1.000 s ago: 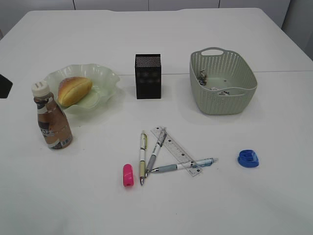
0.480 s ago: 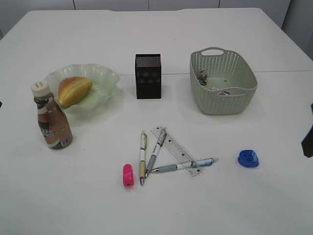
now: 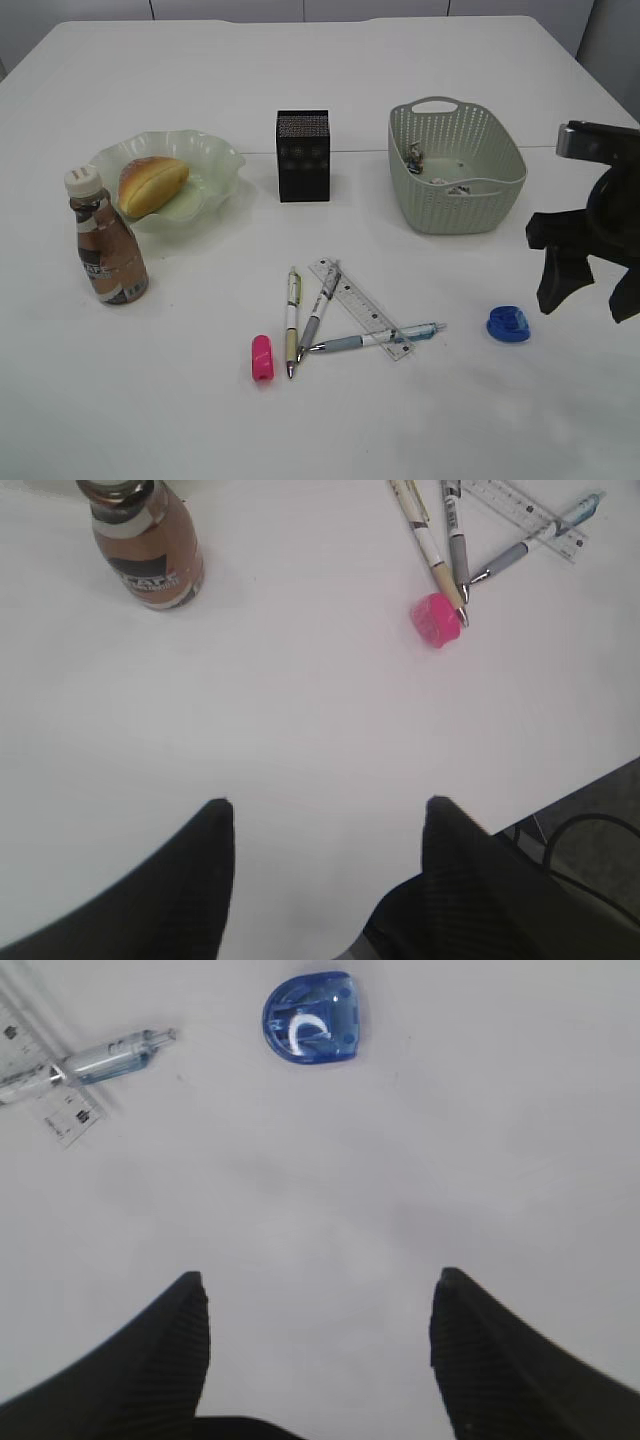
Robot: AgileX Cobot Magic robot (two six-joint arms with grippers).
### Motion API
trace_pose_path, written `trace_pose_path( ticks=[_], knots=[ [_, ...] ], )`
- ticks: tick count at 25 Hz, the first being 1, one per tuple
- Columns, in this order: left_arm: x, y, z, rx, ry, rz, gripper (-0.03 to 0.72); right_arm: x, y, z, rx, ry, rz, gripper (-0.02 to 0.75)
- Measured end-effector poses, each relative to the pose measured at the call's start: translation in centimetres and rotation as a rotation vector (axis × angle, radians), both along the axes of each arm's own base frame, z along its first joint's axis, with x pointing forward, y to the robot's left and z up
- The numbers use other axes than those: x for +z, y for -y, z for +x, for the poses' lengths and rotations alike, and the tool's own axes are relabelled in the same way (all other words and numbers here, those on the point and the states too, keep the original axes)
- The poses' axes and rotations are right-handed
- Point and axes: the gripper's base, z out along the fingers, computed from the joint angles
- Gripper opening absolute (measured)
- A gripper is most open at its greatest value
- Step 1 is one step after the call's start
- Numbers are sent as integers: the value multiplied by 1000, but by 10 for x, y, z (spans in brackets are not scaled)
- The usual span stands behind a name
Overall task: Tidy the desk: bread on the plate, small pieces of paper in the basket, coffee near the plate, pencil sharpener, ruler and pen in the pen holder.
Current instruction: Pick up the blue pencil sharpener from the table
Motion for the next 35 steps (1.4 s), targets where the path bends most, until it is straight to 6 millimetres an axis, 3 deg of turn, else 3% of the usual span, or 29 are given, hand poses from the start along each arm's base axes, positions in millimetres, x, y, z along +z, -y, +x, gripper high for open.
trace_pose_path(
  ticks=[4, 17, 25, 35],
  knots=[
    [-1, 0, -2, 3, -25, 4, 433, -21, 1, 16, 15, 13, -36, 536],
    [-1, -1, -3, 2, -34, 7, 433, -49, -5, 66, 18, -3, -52, 536],
    [-1, -1, -2, 3, -29, 6, 433, -80, -6, 75, -7, -68, -61, 536],
    [-1, 0, -2, 3, -27, -3, 433, -91, -7, 80, -15, -61, -61, 536]
  ],
)
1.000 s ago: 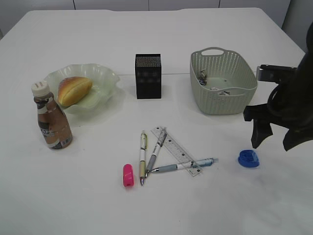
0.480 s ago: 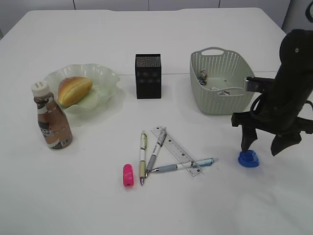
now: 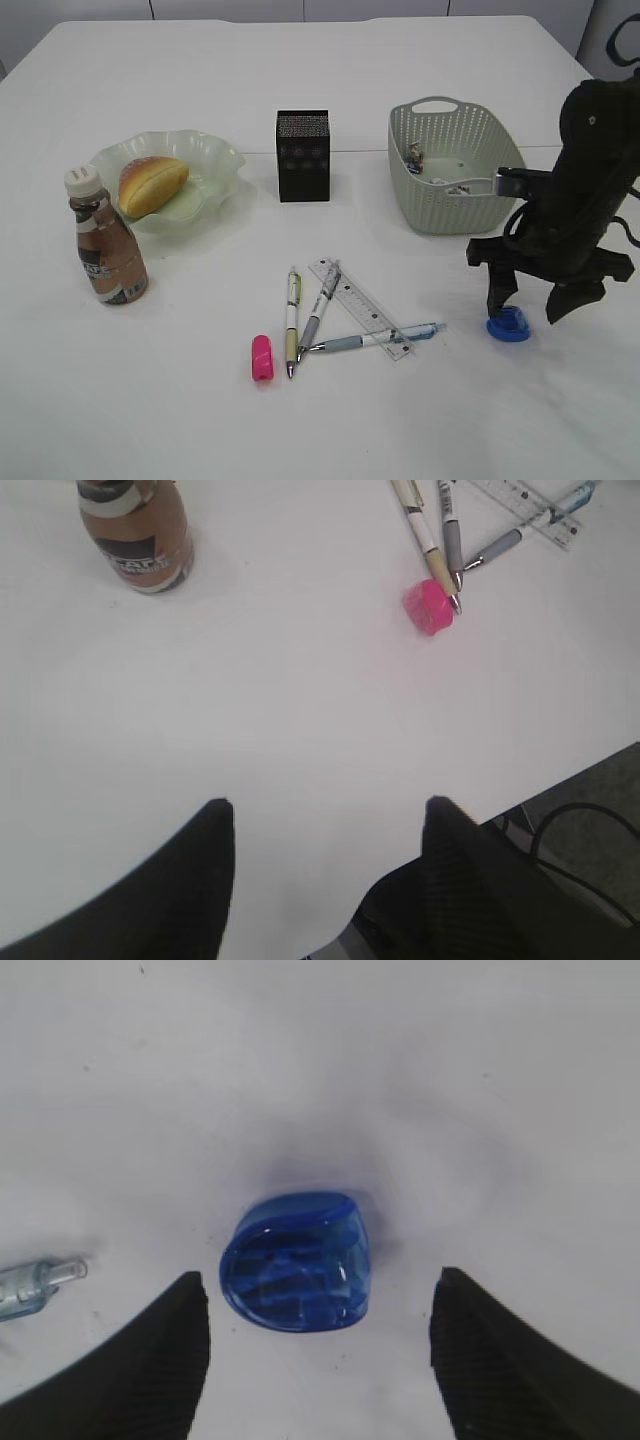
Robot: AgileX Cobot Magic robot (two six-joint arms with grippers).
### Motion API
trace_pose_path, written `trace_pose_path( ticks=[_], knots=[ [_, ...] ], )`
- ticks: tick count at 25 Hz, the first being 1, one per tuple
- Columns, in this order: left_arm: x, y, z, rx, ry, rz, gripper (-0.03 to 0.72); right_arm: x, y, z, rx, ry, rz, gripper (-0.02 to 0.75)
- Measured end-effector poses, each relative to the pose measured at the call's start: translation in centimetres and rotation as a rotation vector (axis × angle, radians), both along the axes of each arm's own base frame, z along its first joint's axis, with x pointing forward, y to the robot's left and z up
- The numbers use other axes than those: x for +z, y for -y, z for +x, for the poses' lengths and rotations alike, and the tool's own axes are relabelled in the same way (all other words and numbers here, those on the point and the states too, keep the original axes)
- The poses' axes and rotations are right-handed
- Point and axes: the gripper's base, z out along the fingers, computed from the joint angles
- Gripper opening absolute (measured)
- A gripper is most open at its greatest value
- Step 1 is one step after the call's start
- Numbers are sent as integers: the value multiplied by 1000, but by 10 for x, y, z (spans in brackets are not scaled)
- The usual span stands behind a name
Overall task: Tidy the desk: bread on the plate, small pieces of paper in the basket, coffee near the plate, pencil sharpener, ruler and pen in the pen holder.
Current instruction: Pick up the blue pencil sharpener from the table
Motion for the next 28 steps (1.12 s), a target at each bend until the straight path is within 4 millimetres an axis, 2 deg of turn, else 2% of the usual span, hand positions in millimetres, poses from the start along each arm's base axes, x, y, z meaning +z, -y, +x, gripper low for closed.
trace_pose_path(
  ticks=[4, 11, 28],
  knots=[
    [0, 1, 0, 0, -2, -17, 433, -5, -2, 1, 1, 0, 2, 536],
    [1, 2, 0, 1, 1, -21, 433, -15, -22, -1, 51, -13, -7, 536],
    [1, 2, 0, 1, 0, -25, 433, -15, -21, 4, 38, 29, -28, 536]
  ],
)
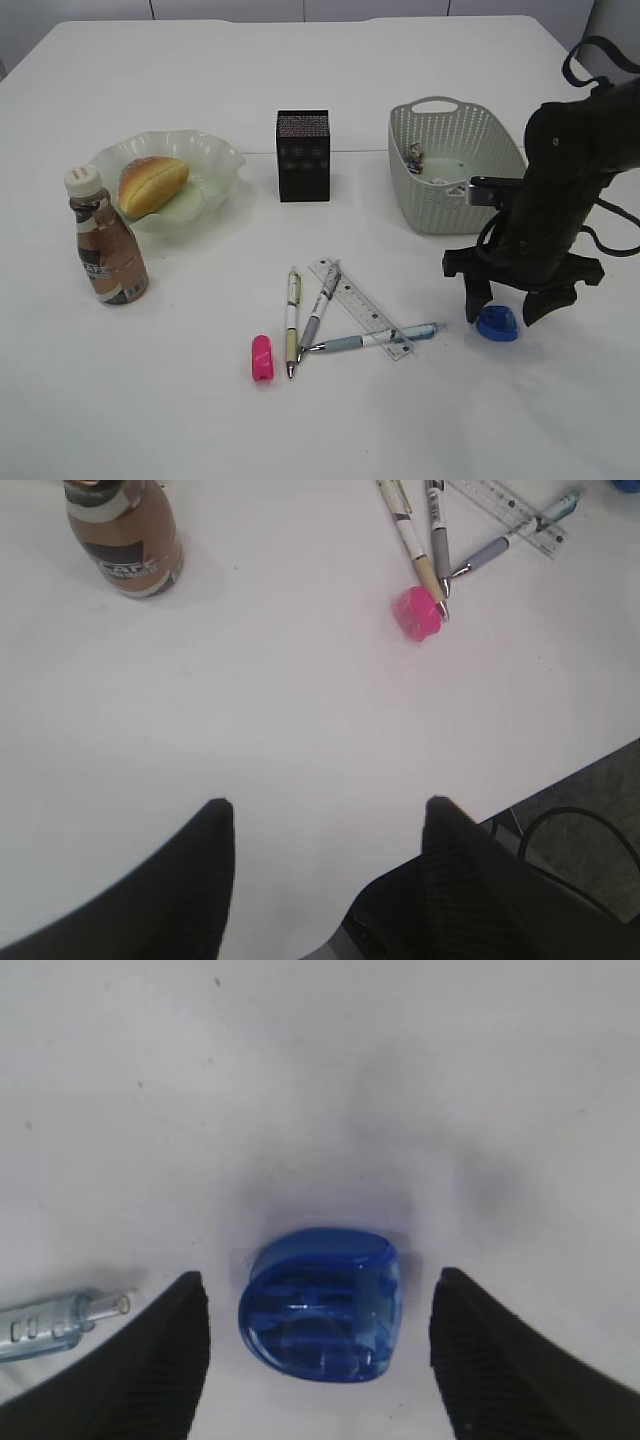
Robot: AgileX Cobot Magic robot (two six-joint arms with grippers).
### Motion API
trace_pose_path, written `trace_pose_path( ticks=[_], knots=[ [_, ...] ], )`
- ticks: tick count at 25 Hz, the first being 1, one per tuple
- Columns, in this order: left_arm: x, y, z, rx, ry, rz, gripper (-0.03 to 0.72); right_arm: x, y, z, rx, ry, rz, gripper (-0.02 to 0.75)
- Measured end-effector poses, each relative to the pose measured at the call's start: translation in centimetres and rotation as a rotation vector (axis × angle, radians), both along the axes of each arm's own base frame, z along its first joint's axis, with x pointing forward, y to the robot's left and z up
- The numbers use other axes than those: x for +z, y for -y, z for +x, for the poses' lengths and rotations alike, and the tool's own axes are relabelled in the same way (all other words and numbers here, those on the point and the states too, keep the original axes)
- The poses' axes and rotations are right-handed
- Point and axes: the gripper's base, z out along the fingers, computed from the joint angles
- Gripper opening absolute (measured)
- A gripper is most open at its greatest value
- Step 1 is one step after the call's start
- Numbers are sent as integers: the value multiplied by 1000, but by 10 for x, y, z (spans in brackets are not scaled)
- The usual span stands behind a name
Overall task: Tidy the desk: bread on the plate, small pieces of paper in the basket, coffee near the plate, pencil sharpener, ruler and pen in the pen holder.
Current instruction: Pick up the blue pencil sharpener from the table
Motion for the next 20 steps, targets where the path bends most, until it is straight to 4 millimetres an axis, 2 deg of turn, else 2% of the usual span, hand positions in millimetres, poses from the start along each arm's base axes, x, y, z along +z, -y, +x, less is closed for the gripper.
trace_pose_path(
  ticks=[20],
  knots=[
    [1, 2, -1, -1, -10, -30, 433, -1, 0, -4, 1, -45, -13, 536]
  ],
)
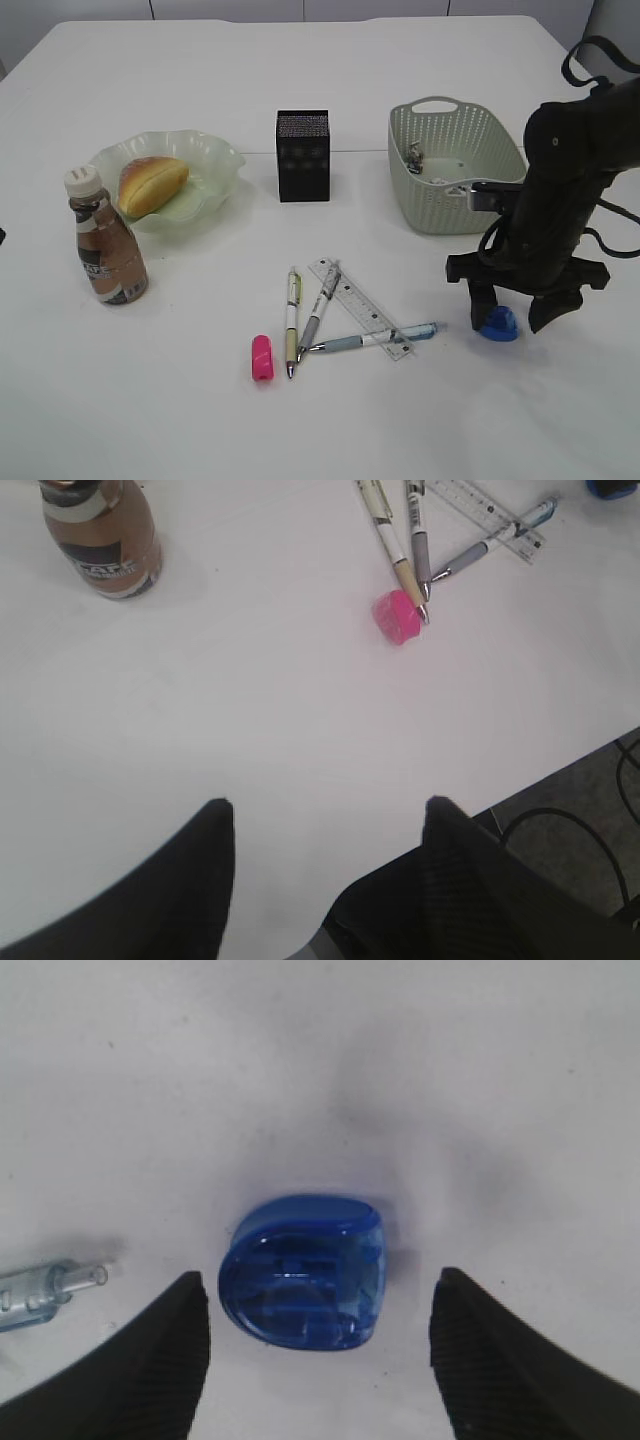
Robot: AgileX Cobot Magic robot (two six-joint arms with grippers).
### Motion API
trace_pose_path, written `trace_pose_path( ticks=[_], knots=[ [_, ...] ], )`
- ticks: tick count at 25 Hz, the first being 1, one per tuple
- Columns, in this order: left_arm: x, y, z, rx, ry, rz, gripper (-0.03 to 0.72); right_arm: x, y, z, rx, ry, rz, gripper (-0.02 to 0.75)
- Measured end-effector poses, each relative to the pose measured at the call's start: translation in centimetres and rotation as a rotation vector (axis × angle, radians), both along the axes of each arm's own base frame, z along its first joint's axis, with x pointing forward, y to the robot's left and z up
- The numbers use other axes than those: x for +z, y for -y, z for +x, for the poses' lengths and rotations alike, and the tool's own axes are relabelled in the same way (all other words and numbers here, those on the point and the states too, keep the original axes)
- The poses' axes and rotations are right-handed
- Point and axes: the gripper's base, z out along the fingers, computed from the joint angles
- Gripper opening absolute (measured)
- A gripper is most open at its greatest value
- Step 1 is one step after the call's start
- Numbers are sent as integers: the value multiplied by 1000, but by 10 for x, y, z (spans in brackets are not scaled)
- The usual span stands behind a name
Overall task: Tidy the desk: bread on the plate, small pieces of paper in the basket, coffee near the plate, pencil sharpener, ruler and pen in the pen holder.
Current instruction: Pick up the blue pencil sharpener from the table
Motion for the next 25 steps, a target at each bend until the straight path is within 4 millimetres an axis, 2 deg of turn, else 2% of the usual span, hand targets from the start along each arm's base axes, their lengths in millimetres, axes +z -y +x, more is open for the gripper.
trace_pose_path(
  ticks=[18, 25],
  knots=[
    [0, 0, 0, 0, -1, -2, 433, 0, 0, 2, 1, 25, 1, 536],
    [0, 0, 0, 0, -1, -2, 433, -9, 1, 3, 8, 3, -12, 536]
  ],
)
